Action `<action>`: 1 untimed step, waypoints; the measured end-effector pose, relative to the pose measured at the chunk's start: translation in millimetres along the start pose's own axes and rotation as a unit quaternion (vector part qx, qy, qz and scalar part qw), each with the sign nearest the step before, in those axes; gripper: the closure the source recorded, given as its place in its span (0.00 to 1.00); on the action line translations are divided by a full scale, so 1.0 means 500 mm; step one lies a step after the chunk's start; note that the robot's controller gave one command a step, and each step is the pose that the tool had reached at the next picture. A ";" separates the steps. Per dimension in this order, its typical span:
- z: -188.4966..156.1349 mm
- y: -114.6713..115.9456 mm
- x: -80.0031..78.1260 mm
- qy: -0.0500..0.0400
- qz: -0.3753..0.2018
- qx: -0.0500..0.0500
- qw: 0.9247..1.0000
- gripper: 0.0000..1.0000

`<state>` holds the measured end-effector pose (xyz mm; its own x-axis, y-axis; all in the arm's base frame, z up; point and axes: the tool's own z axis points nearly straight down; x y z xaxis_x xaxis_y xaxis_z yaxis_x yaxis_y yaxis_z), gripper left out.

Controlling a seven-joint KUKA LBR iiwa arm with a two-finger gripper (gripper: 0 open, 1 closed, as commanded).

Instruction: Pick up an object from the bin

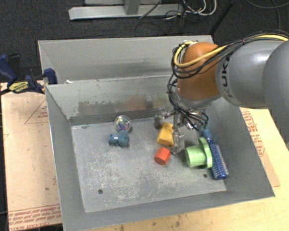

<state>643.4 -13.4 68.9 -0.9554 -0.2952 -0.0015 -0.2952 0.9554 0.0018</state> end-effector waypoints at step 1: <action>-0.003 -0.001 -0.002 -0.001 0.001 0.000 1.000 1.00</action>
Offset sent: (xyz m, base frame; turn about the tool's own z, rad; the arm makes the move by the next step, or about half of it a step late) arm 0.0000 0.0000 0.0000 0.0000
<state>644.4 -13.6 70.5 -0.9558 -0.2939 -0.0045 -0.2939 0.9558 0.0011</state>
